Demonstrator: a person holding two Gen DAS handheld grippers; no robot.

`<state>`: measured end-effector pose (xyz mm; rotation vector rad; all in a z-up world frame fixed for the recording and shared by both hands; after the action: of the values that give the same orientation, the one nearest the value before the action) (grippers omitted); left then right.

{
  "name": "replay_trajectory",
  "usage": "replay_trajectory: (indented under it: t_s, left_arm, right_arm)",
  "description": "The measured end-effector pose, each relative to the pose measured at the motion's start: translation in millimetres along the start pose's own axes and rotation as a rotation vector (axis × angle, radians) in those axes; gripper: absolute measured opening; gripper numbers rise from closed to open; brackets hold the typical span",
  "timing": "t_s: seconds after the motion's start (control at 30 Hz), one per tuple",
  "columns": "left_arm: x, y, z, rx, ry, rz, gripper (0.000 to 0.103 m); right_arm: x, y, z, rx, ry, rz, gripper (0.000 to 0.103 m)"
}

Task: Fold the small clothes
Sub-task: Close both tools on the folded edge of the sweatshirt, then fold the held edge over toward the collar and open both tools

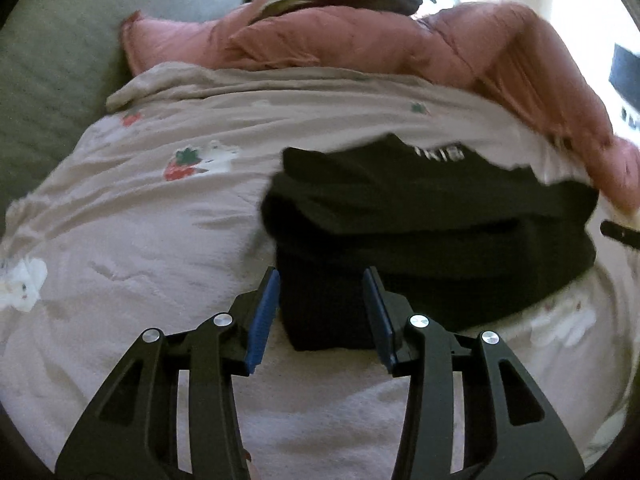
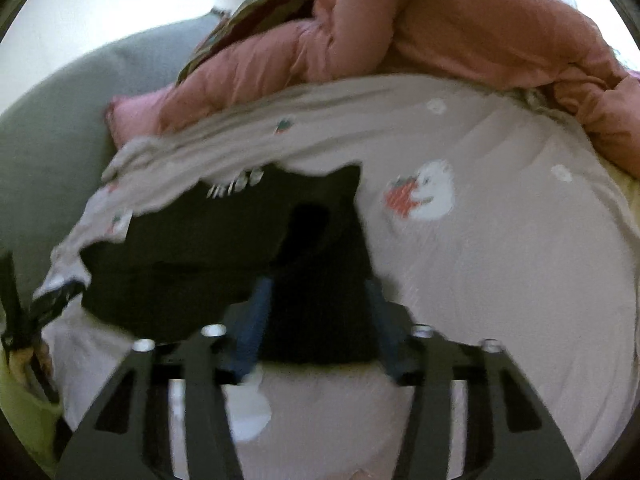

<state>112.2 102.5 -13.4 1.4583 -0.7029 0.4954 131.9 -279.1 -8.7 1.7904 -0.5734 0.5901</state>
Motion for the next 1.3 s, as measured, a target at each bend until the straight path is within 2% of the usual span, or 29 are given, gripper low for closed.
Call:
replay_trajectory:
  t_s: [0.03,0.17,0.3,0.4,0.5,0.6,0.9,1.1,1.3]
  left_arm:
    - [0.0,-2.4,6.8,0.007,-0.031,-0.003,0.035]
    - [-1.2,-16.0,18.2,0.026,-0.095,-0.041,0.035]
    - [3.7,-28.3,23.3,0.044,-0.131,-0.077,0.035]
    - [11.9,-33.4,25.6,0.05,-0.149,-0.076,0.035]
    - [22.6,-40.7,23.8,0.027,-0.121,-0.083,0.035]
    - [35.3,-48.6,21.1,0.021,-0.096,-0.086,0.04]
    - [71.1,-77.4,7.1,0.009,0.021,-0.116,0.042]
    - [82.3,-93.5,-15.8,-0.019,0.175,-0.114,0.042]
    - [76.4,-88.0,-50.3,-0.022,0.285,-0.048,0.042]
  right_arm:
    - [-2.3,-2.8,-5.2,-0.001,0.025,-0.008,0.029]
    - [-5.0,-21.2,-23.8,-0.064,0.128,-0.029,0.027]
    - [3.2,-46.0,-25.9,-0.129,0.165,-0.047,0.027]
    - [14.6,-55.9,-28.0,-0.127,0.17,-0.047,0.027]
    - [30.1,-63.7,-29.9,-0.099,0.153,-0.049,0.027]
    - [45.1,-72.0,-26.0,-0.068,0.103,-0.053,0.027]
    - [82.9,-97.5,-1.0,-0.092,-0.006,-0.049,0.027]
    - [96.4,-106.9,10.2,-0.154,-0.034,-0.029,0.028]
    - [99.5,-102.3,15.7,-0.177,-0.033,0.008,0.031]
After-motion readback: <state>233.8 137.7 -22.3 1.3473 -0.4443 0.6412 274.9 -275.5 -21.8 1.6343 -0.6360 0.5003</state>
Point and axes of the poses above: each gripper's, at about its wrist camera, not at the fingertips, and y roughly against the way its jaws point, z to its right, x to its top, the point moved 1 cm from there along -y, roughly the way its jaws point, and after that the axes turned 5 degrees about -y, right-handed, at the moved point
